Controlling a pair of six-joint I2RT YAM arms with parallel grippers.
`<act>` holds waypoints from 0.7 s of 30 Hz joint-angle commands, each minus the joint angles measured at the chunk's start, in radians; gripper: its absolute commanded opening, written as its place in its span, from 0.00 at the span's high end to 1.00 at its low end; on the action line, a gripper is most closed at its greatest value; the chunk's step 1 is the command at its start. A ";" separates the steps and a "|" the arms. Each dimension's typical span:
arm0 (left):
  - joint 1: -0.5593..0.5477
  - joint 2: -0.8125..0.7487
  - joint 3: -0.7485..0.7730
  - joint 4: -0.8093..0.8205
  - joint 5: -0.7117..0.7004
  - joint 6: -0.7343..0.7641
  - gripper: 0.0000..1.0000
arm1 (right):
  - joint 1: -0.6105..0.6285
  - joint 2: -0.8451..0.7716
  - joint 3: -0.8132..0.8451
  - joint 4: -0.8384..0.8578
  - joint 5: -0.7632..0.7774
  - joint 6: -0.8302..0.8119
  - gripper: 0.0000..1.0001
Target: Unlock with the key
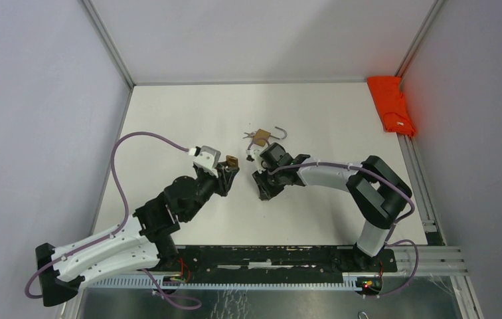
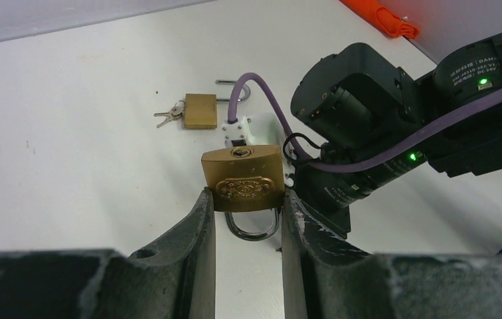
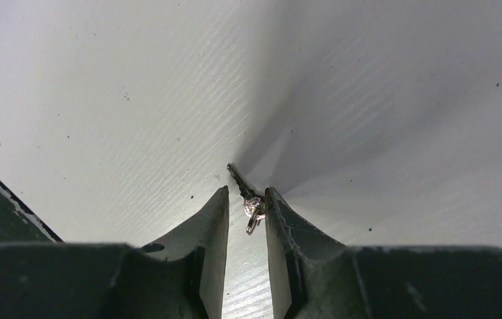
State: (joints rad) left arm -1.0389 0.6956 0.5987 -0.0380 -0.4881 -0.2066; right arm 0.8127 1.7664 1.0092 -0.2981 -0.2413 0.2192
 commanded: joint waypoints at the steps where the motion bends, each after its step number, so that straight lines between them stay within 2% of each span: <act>1: 0.003 -0.028 0.004 0.026 -0.020 0.041 0.98 | 0.030 0.015 -0.007 -0.113 0.127 -0.025 0.68; 8: 0.002 -0.038 -0.002 0.017 -0.018 0.035 0.98 | 0.058 0.016 -0.019 -0.180 0.278 -0.056 0.68; 21: 0.002 -0.020 0.005 0.017 -0.018 0.036 0.98 | 0.086 0.057 -0.074 -0.148 0.290 -0.044 0.72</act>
State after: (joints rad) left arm -1.0389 0.6739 0.5980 -0.0631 -0.4889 -0.2066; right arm 0.8829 1.7466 1.0012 -0.3298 -0.0174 0.1844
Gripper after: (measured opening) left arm 0.375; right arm 0.285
